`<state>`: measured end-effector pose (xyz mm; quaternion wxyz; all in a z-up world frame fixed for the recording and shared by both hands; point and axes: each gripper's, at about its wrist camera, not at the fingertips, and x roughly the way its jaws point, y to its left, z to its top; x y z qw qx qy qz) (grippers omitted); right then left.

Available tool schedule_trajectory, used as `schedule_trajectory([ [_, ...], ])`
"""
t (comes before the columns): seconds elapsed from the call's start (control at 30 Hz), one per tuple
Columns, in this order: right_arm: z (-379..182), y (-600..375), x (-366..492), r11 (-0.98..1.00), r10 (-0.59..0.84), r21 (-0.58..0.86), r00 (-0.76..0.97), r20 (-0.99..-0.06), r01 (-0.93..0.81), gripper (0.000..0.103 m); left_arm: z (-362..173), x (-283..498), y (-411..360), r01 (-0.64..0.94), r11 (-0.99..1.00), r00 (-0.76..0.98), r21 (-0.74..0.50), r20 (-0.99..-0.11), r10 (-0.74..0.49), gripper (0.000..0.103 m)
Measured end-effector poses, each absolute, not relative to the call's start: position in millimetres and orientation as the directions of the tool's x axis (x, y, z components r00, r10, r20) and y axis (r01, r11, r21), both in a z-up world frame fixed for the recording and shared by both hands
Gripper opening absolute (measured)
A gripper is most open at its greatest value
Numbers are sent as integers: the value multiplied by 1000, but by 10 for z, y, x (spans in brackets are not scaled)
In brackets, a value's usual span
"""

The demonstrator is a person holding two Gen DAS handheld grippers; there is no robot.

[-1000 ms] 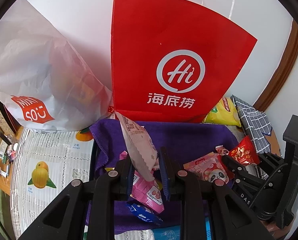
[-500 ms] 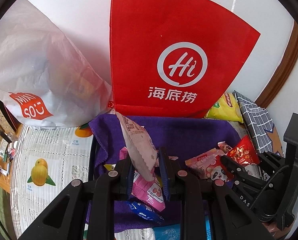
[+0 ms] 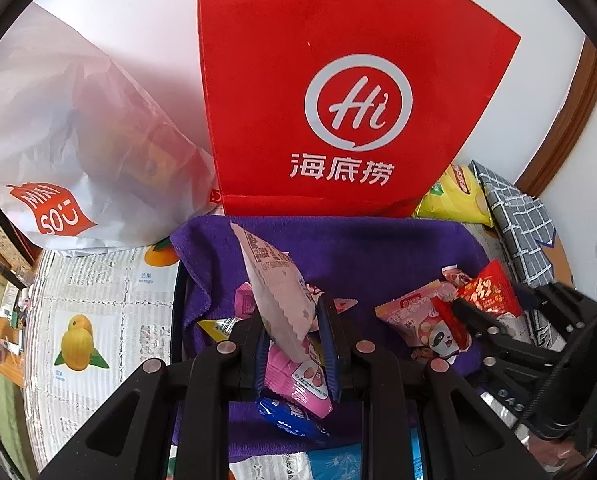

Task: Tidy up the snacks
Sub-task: 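Open the right tool to drop the red packet while the left tool releases the pink candy onto the towel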

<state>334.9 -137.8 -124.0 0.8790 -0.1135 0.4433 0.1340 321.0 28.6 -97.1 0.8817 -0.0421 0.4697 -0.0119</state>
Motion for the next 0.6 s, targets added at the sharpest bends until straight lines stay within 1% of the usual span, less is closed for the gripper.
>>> schedule_trajectory([
  [0.17,-1065,-1406,3253,941,145,-84,614,-776,-328,55,-1008,3230,273,-20,997,541,-79,-839,-56,22],
  [0.4,-856,-1487,3186,952,183,-35,660,-729,-303,58,-1013,3228,256,-10,997,530,-81,-846,-64,22],
  [0.6,-708,-1527,3109,962,167,-40,695,-699,-272,58,-933,3172,171,39,995,549,-96,-829,-102,22],
])
